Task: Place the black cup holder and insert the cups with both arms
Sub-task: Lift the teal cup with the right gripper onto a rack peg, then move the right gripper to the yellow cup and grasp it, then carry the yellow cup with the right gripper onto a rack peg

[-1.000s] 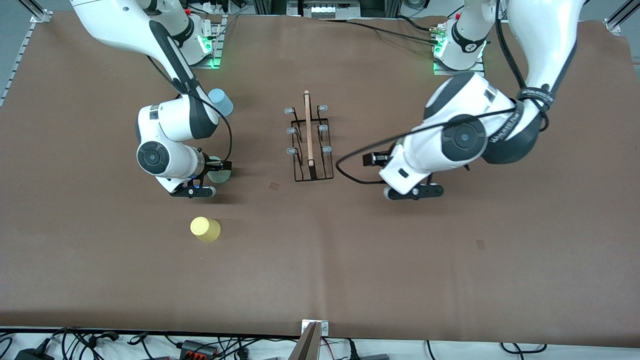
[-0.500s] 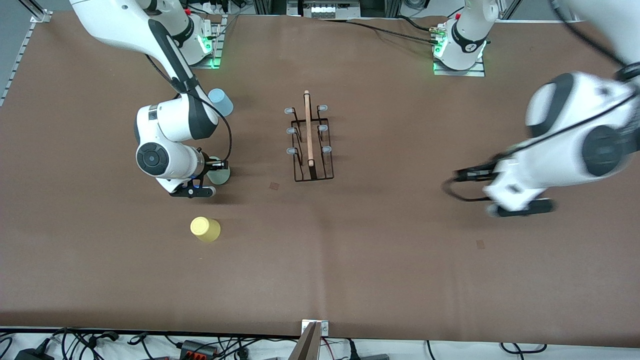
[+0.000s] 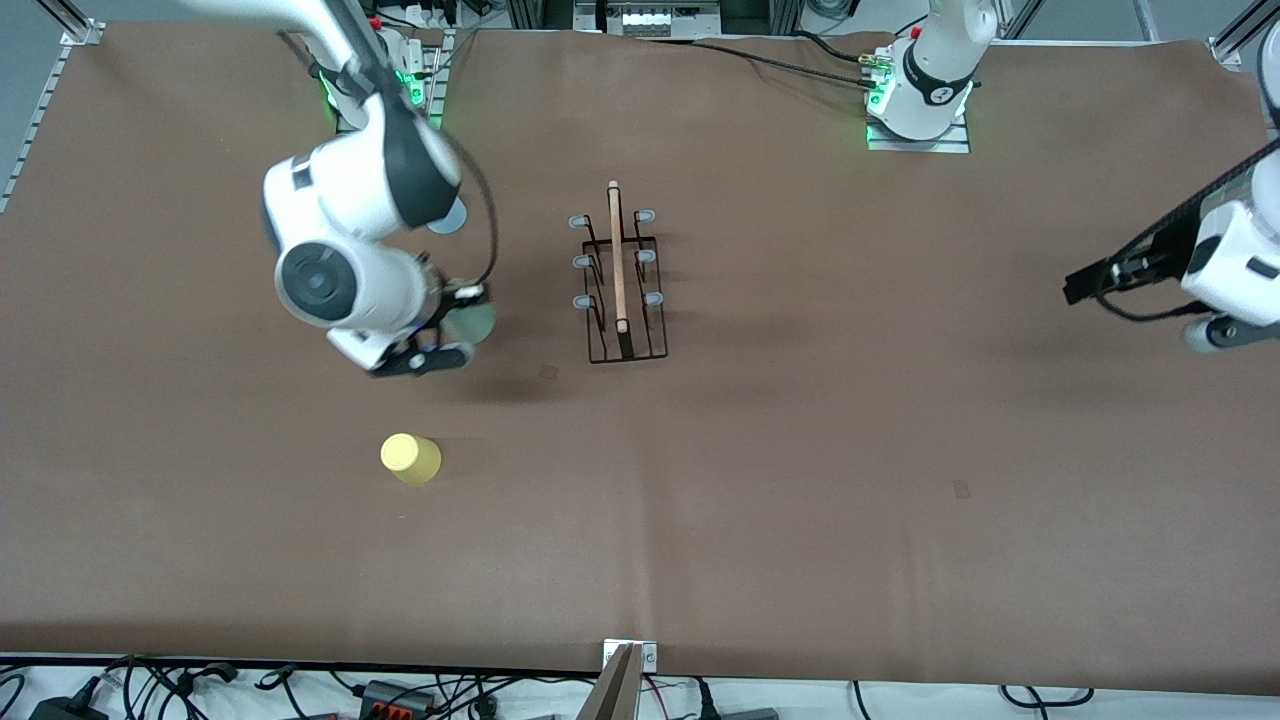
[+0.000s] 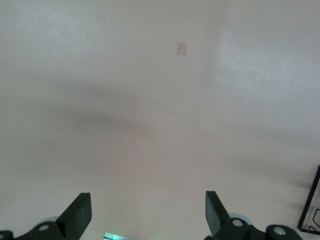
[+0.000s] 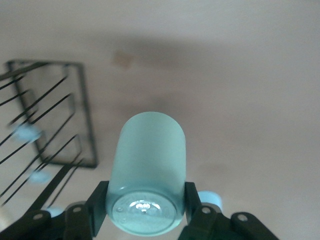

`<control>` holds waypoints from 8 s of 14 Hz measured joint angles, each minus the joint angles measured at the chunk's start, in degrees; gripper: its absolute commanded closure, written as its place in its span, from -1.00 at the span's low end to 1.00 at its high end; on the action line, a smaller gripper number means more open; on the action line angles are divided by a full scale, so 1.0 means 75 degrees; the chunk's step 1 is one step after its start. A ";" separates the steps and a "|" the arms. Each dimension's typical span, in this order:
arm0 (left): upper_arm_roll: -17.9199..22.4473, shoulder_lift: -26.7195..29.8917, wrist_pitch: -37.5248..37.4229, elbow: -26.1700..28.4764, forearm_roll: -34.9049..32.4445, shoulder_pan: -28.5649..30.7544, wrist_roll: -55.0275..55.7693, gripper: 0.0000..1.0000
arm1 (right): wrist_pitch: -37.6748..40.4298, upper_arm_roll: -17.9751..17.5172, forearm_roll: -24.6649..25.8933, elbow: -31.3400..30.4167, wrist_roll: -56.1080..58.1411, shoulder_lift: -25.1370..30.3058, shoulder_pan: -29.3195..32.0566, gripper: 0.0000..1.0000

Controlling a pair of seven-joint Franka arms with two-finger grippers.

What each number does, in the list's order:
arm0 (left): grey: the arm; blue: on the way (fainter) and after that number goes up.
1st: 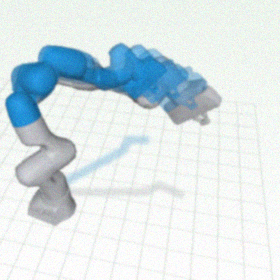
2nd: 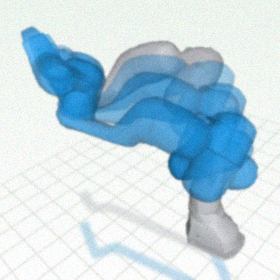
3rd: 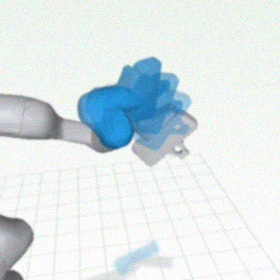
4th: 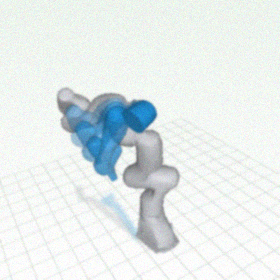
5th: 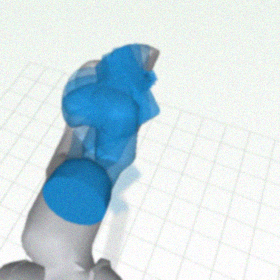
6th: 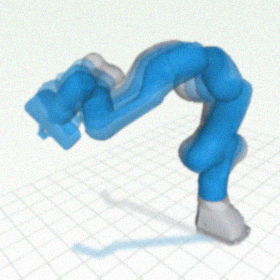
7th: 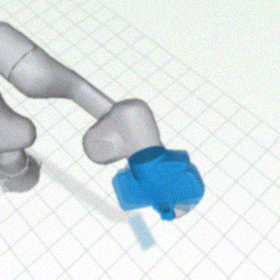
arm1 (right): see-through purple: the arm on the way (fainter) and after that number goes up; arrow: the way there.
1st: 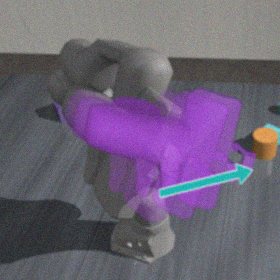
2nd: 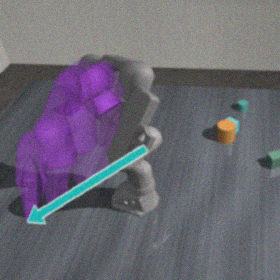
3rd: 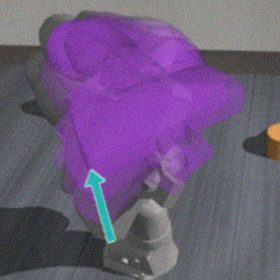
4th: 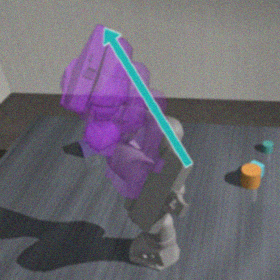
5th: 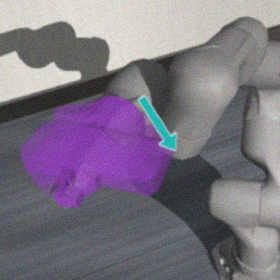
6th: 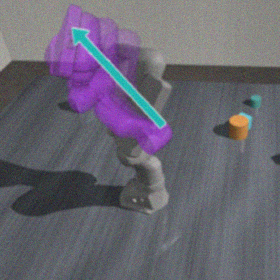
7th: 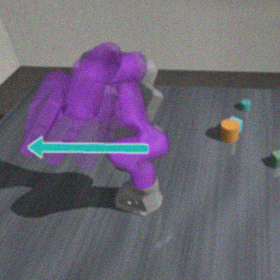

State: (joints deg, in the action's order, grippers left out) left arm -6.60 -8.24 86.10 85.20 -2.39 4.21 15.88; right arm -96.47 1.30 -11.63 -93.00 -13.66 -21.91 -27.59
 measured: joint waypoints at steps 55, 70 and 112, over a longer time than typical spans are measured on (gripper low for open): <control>0.0092 0.0820 0.1420 0.1701 0.0285 0.0366 -0.0529 -1.00 | -0.3596 0.0429 0.1009 0.1516 -0.1040 -0.2702 0.1509 -1.00; 0.0100 0.0817 0.1420 0.1710 0.0285 0.0463 -0.0539 -1.00 | -0.3596 0.0432 0.1011 0.2175 -0.0154 -0.3378 0.1555 -0.44; 0.0086 0.0817 0.1423 0.1710 0.0285 0.0462 -0.0542 -1.00 | -0.1164 -0.1625 0.1652 0.2089 -0.3062 -0.1378 0.0101 -1.00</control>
State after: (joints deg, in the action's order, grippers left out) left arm -5.96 -2.11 96.77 98.02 -0.25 7.68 11.82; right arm -105.19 -10.88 0.76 -77.34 -36.62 -32.24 -26.83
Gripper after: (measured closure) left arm 0.000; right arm 0.000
